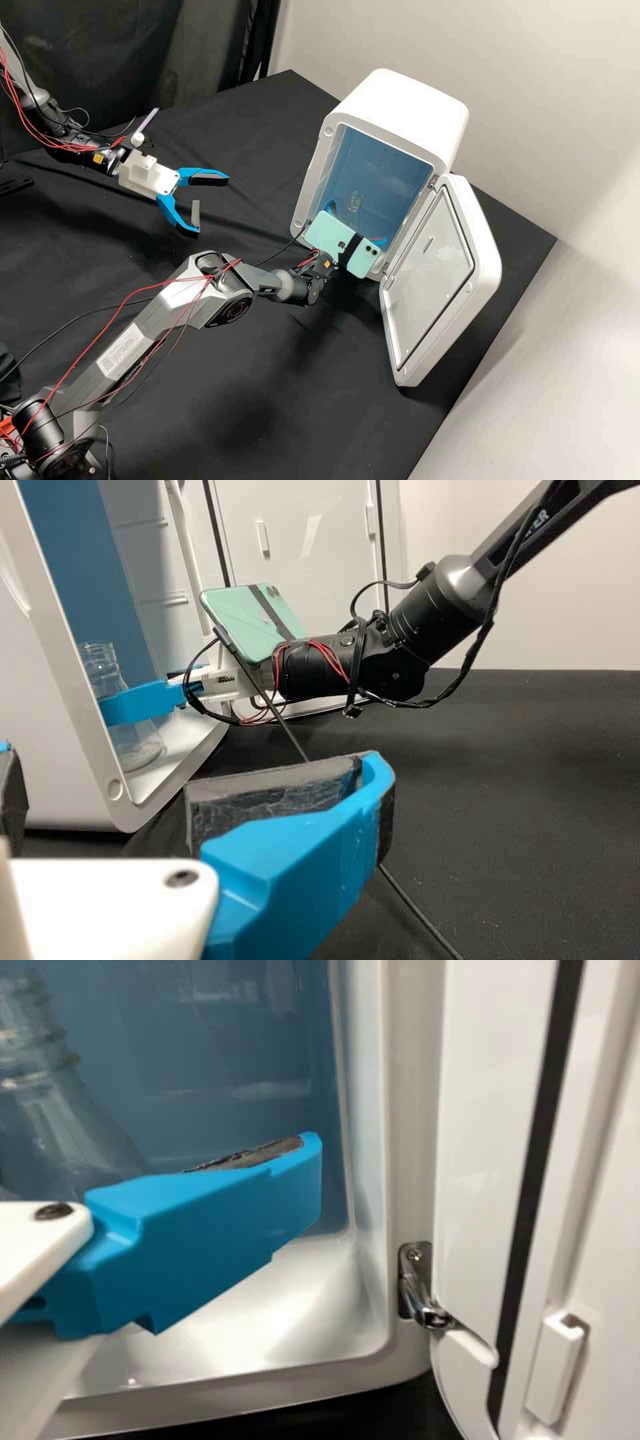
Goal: Take the flask out of the incubator
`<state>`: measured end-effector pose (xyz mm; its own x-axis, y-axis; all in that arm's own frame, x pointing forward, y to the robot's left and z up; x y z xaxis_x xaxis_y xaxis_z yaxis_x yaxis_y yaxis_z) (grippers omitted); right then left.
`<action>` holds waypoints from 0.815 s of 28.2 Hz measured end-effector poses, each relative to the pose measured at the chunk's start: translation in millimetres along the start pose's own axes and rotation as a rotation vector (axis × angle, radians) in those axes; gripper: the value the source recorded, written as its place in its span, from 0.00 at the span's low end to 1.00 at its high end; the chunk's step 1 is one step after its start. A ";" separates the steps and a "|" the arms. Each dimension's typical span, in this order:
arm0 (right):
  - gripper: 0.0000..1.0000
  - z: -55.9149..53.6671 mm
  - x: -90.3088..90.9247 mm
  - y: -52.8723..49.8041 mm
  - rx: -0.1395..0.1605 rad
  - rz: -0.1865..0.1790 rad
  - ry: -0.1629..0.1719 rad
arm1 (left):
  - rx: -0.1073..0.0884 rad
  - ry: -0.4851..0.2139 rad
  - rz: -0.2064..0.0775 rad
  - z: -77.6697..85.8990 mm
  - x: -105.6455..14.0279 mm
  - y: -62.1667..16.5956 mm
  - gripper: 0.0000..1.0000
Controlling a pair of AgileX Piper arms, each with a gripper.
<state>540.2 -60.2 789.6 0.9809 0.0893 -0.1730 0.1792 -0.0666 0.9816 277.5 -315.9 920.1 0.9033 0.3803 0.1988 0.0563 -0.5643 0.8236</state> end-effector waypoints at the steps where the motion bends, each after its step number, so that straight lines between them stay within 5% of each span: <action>1: 1.00 0.7 0.2 -0.5 -0.001 -0.002 -0.003 | 0.000 0.000 0.000 0.0 0.0 0.0 1.00; 23: 1.00 4.3 4.1 -1.6 -0.020 -0.013 -0.011 | 0.006 0.001 0.000 -0.1 0.0 0.0 1.00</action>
<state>544.2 -64.0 787.0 0.9792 0.0791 -0.1869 0.1909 -0.0453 0.9806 277.4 -315.9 920.1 0.9028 0.3810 0.1996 0.0585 -0.5687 0.8205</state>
